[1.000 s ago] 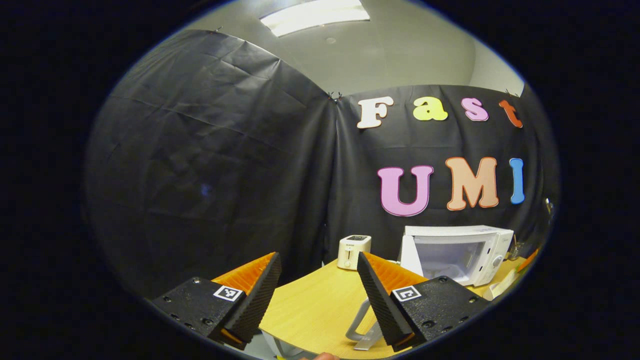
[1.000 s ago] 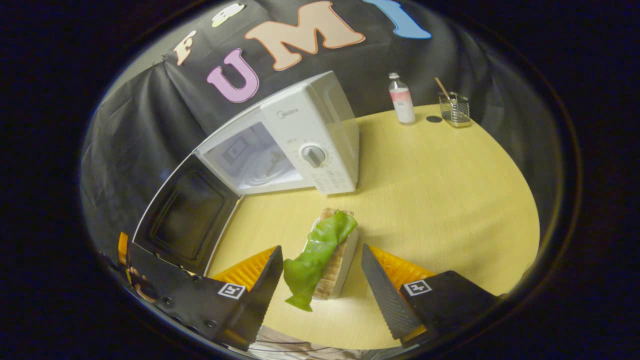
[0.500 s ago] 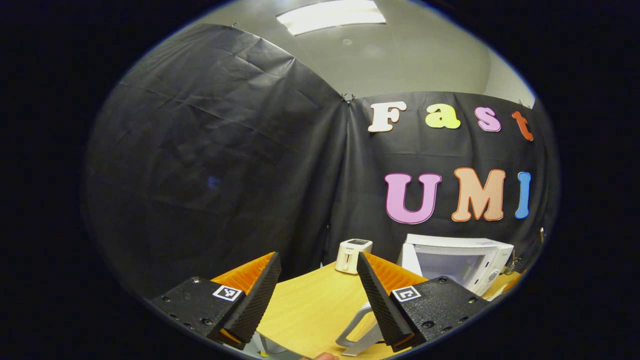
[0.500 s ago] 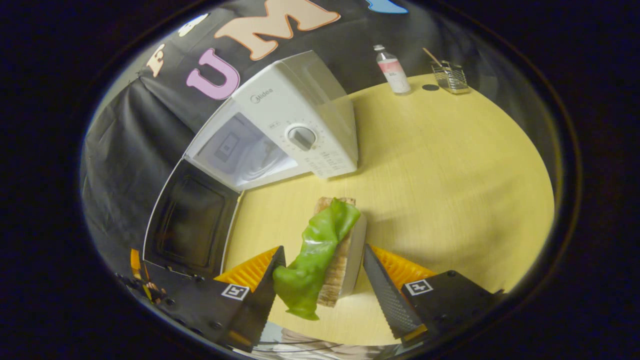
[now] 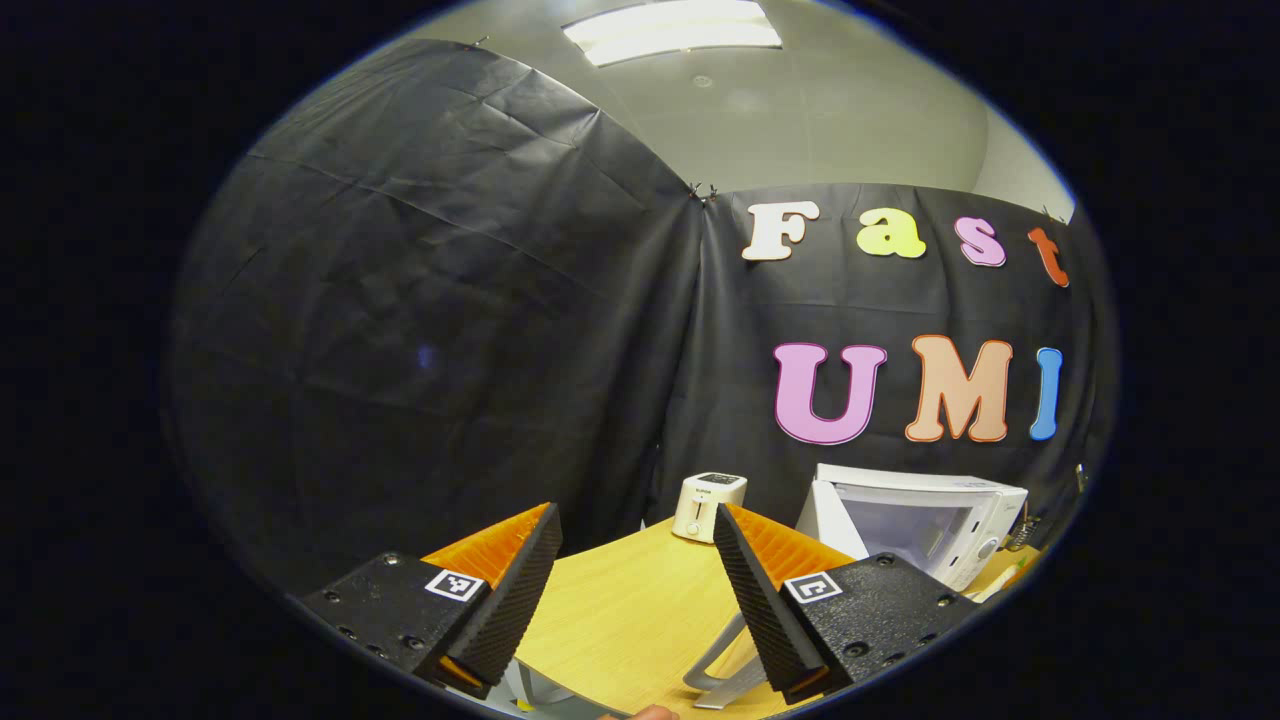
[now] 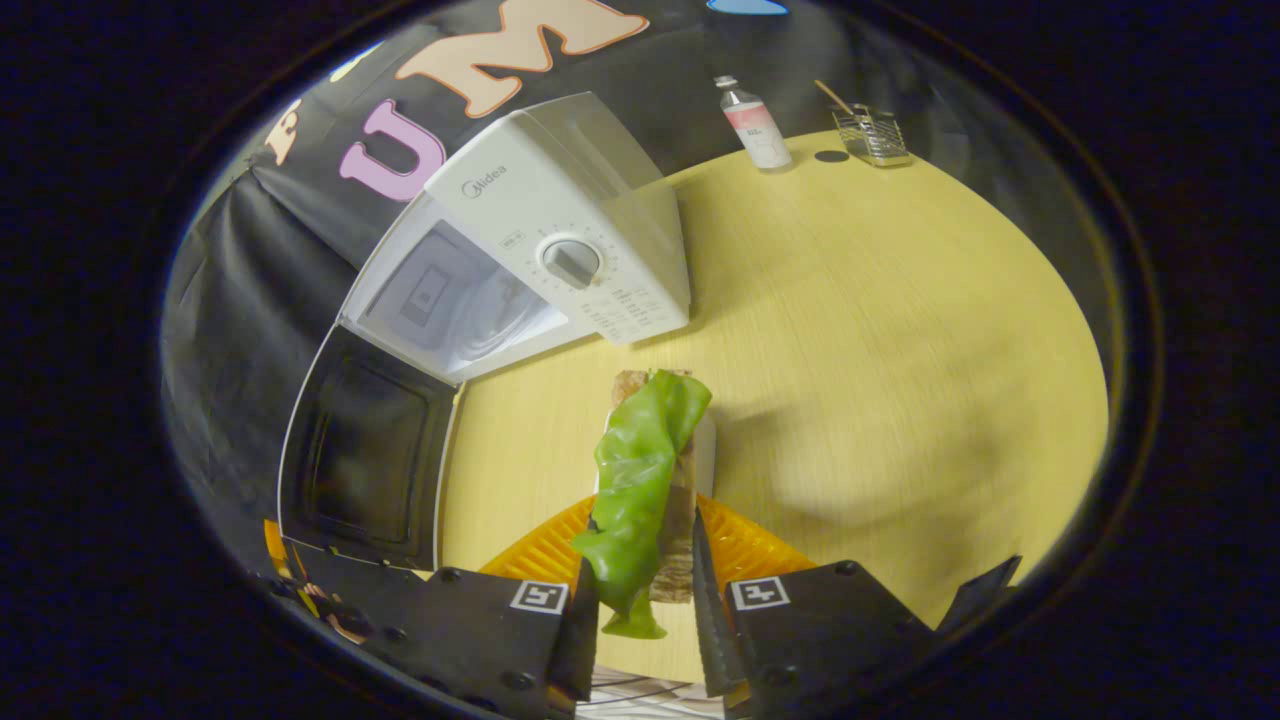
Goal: Open the microwave oven with the left hand, put the food in, and close the microwave oven.
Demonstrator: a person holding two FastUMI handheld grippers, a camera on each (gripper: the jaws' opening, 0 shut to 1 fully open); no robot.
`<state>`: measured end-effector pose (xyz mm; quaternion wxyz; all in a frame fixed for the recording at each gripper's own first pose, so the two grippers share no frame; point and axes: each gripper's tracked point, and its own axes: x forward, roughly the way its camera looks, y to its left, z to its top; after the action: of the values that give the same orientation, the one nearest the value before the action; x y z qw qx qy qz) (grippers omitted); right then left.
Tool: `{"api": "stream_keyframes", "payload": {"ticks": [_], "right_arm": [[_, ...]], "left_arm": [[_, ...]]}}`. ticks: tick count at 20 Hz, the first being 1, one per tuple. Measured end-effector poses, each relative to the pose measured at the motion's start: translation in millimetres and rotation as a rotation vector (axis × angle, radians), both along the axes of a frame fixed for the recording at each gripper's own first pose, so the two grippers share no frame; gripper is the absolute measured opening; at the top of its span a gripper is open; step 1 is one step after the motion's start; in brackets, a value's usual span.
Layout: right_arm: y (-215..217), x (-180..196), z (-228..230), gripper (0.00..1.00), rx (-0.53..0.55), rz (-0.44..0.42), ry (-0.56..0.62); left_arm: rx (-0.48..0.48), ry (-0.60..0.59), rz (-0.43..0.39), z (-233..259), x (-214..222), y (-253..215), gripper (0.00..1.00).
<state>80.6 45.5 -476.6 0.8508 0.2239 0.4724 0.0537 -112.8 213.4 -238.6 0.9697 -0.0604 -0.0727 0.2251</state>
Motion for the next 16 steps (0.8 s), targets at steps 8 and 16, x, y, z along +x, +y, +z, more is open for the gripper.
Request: {"api": "stream_keyframes", "payload": {"ticks": [8, 16], "right_arm": [[-1.5, 0.2, 51.0, 0.45, -0.057, -0.012, -0.22], [98.3, -12.9, 115.1, 0.44, 0.191, 0.053, -0.463]], "left_arm": [[0.038, 0.025, -0.001, -0.9, 7.3, 3.6, 0.93], [0.078, 0.013, -0.015, 8.5, 14.6, 4.1, 0.93]]}}
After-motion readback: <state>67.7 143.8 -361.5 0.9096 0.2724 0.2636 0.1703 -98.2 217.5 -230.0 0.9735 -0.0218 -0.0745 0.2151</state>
